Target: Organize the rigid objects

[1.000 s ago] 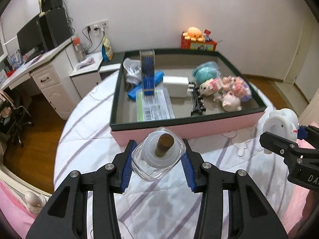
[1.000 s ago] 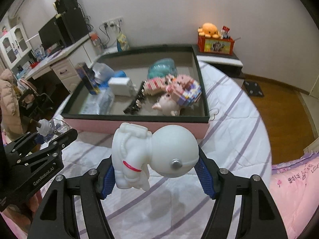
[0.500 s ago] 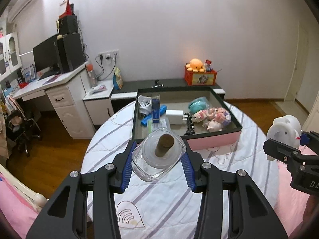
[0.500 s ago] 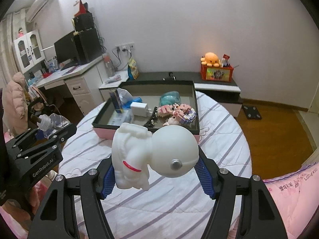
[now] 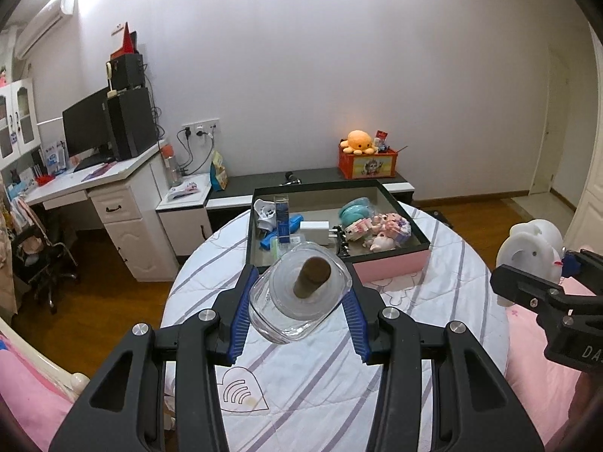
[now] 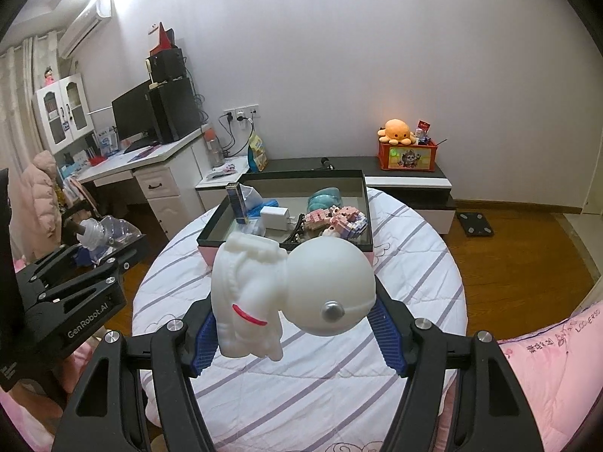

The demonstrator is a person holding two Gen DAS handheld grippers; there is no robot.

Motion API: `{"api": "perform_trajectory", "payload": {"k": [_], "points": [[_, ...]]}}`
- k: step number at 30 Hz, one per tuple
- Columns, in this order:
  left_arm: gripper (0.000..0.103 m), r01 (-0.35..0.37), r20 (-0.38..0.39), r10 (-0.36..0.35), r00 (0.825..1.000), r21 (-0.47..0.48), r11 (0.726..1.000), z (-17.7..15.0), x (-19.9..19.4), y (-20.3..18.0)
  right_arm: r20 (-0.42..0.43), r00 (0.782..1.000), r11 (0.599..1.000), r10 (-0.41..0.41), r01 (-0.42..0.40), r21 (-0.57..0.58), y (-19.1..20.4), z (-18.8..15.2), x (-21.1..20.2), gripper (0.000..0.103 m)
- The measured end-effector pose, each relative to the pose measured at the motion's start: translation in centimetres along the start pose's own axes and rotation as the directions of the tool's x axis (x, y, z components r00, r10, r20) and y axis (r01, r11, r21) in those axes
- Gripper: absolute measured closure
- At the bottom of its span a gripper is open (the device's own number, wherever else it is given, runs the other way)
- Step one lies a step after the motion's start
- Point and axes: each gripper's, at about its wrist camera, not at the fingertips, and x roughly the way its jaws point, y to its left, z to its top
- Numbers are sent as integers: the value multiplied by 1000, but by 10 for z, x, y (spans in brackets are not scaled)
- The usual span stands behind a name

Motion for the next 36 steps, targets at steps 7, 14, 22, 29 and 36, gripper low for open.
{"api": "perform_trajectory", "payload": {"k": [7,14,22,29,36], "points": [[65,-6,1,6,1000,-3,1000,3,4,-1,-2,1000,1000,-1,1,11,-5,3,4,33],[78,15,-33,-15,999,-5,1000,6,23,-1,-23,1000,1000,9,-9,17,-7,7,19,33],[23,-70,-100,67,993,-26,997,-22,43,29,-108,994,999,12,-9,31,-12,2,52,33],[15,-137,-269,112,957,-74,988,-60,85,61,-235,971,999,40,-42,-1,6,-15,93,33],[15,-103,-377,83,923,-33,994,-86,136,57,-308,951,999,35,-36,2,16,-25,123,33]]}}
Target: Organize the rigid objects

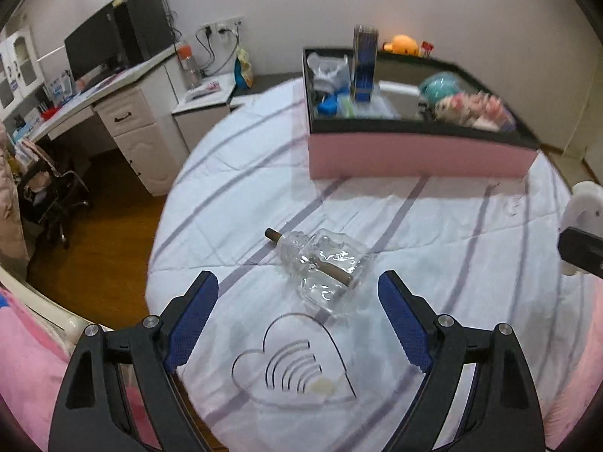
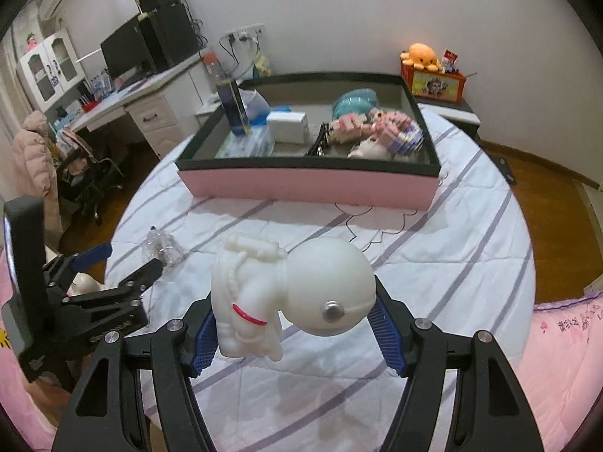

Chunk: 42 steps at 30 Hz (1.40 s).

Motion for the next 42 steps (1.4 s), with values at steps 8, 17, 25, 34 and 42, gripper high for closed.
{"api": "perform_trajectory", "payload": {"k": [8,17,25,34,42], "points": [[17,24,-42,-26,999,-40,999,7,36,-6,-52,999,1000,-15,16,19,-5,5,23,33],[40,58,-35,-61,998,-62,996,14,24,-2,-56,998,999,-18,21,47,-18,8,24,33],[40,30,70,-29,997,-14,999,30,-17,-17,14,1000,999,-22,21,40,-20,9,-5,33],[40,6,287,-17,958,38,999,49,-103,-38,172,984,998,-36,27,55,-26,2,-68,33],[40,4,404,-29,914,62,998,54,-146,-46,255,966,998,-43,32,48,-27,1,-97,33]]}}
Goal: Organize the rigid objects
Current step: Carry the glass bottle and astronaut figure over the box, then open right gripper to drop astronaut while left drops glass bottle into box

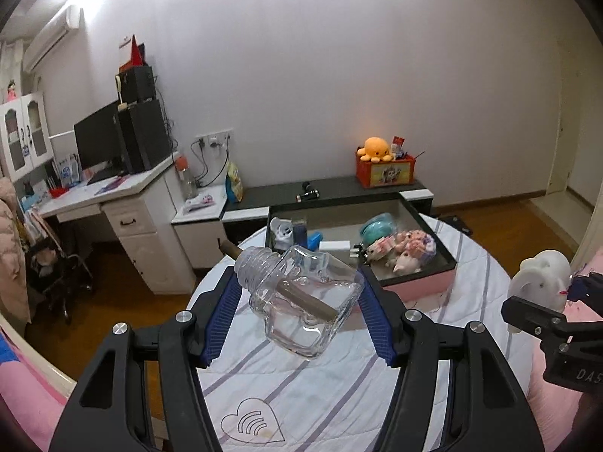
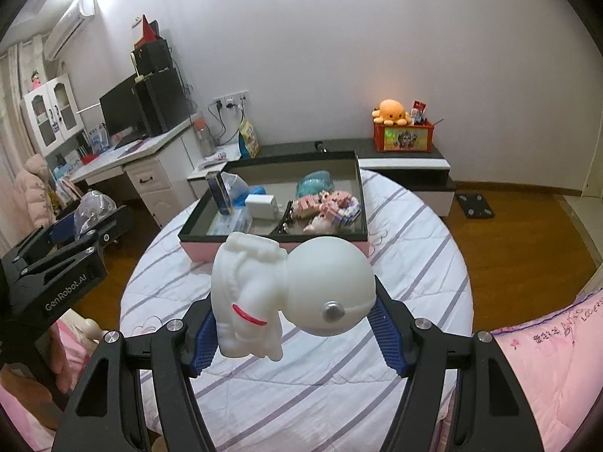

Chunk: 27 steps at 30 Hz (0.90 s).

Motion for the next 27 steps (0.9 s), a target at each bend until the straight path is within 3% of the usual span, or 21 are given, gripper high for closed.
{"api": "perform_trajectory", "payload": {"k": [6,11,17,22,25,27], "points": [[40,8,-38,-8,999,1,1000,7,31,0,-11,1000,1000,5,-6,-10,-2,11,19,33],[40,23,-114,-24,993,-12,1000,19,90,-3,-60,998,1000,13,-13,-8,-8,36,69,33],[40,83,-241,-81,967,-3,997,27,164,-15,-184,982,999,34,-35,1,-15,66,151,33],[39,93,-291,-86,953,12,996,27,194,-21,-210,976,998,59,-62,-8,-16,77,179,33],[32,71,-299,-59,953,28,997,29,199,-19,-212,975,997,69,-73,-13,-17,80,191,32],[21,29,-306,-16,952,37,999,30,204,-16,-227,973,998,44,-51,-26,-17,82,197,28]]}}
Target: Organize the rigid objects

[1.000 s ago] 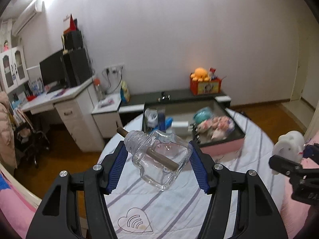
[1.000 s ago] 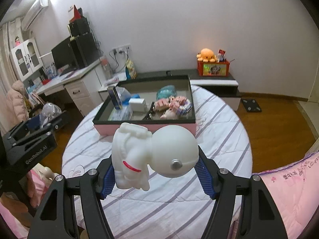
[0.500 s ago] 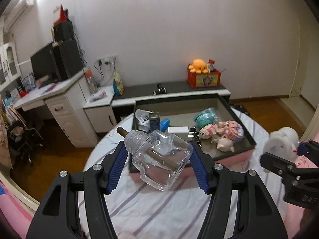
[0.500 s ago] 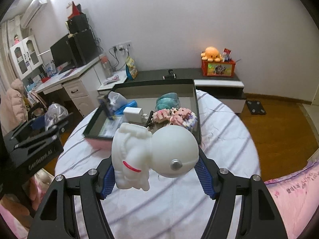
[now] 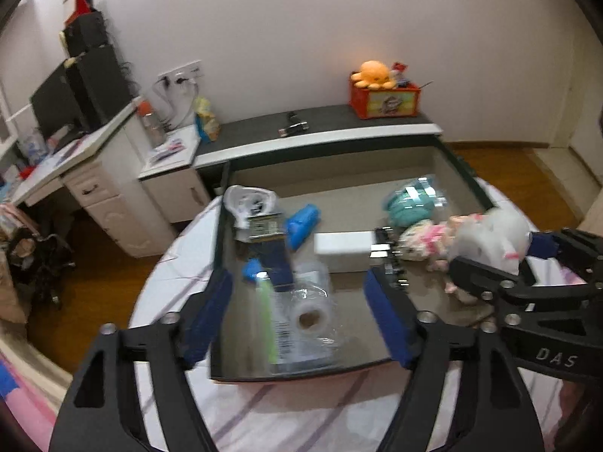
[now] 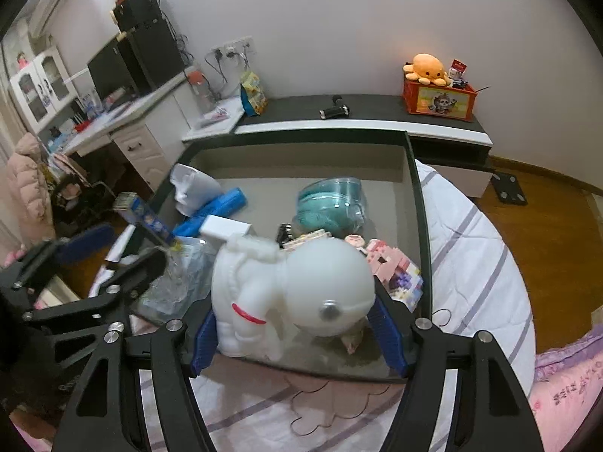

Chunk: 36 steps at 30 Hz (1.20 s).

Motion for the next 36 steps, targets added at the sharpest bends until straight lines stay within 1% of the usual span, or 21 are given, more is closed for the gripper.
{"api": "perform_trajectory", "payload": {"k": [1,2,4,5,9,11,13,15,17,19,22,24,25,26,28,30,32,33,34,35,36], "points": [[18,-12,-3,12,1000,-13,1000,0,2,4,2,1000,1000,-7,7,1,-1,0,0,23],[14,-6,-7,6,1000,-23,1000,-1,3,6,10,1000,1000,-7,7,5,-1,0,-1,21],[14,21,-14,-22,1000,-52,998,-3,2,12,16,1000,1000,-7,7,2,0,0,-4,21],[14,23,-11,-24,1000,-59,998,-4,1,13,22,1000,1000,-13,13,-3,1,-1,-7,21],[14,-6,16,7,1000,-61,998,-6,-11,17,40,999,1000,-27,26,9,0,-5,-20,21],[14,-3,41,6,999,-68,998,-9,-24,16,67,997,999,-31,30,15,1,-7,-33,21],[13,-9,85,16,996,-79,997,-12,-42,16,103,994,999,-38,36,17,3,-10,-48,21],[13,-16,127,25,992,-79,997,-14,-59,16,165,985,998,-57,57,8,8,-17,-72,21],[13,-31,186,46,982,-80,996,-19,-83,15,219,972,996,-88,91,-3,14,-23,-91,21],[13,-29,239,51,970,-96,995,-23,-108,15,289,952,993,-106,116,-17,23,-33,-116,21],[13,-16,315,56,947,-128,992,-33,-146,16,391,914,992,-103,122,-25,36,-50,-156,21],[11,-41,358,89,929,-140,989,-41,-170,16,454,884,990,-113,140,-28,44,-62,-180,21],[11,-59,383,112,917,-147,987,-47,-183,15,471,874,989,-118,148,-27,47,-66,-187,21],[10,-72,405,130,905,-155,985,-53,-196,15,496,859,987,-126,159,-26,51,-73,-198,21],[8,-79,435,146,889,-170,982,-62,-215,16,525,842,985,-127,168,-31,58,-84,-212,21],[3,-74,470,151,870,-179,981,-72,-235,17,554,822,984,-132,177,-29,64,-95,-228,21],[1,-79,512,166,843,-188,979,-83,-258,15,577,806,983,-130,180,-30,70,-105,-241,21],[0,-84,523,174,835,-192,978,-86,-264,14,590,798,983,-126,181,-35,74,-111,-249,21],[0,-92,539,185,822,-194,977,-91,-275,13,601,789,982,-124,183,-37,77,-116,-255,20],[0,-94,546,187,816,-193,977,-94,-281,11,615,779,982,-124,186,-38,81,-122,-262,20],[0,-88,556,183,811,-192,977,-98,-288,11,622,773,982,-123,187,-38,83,-125,-267,18]]}}
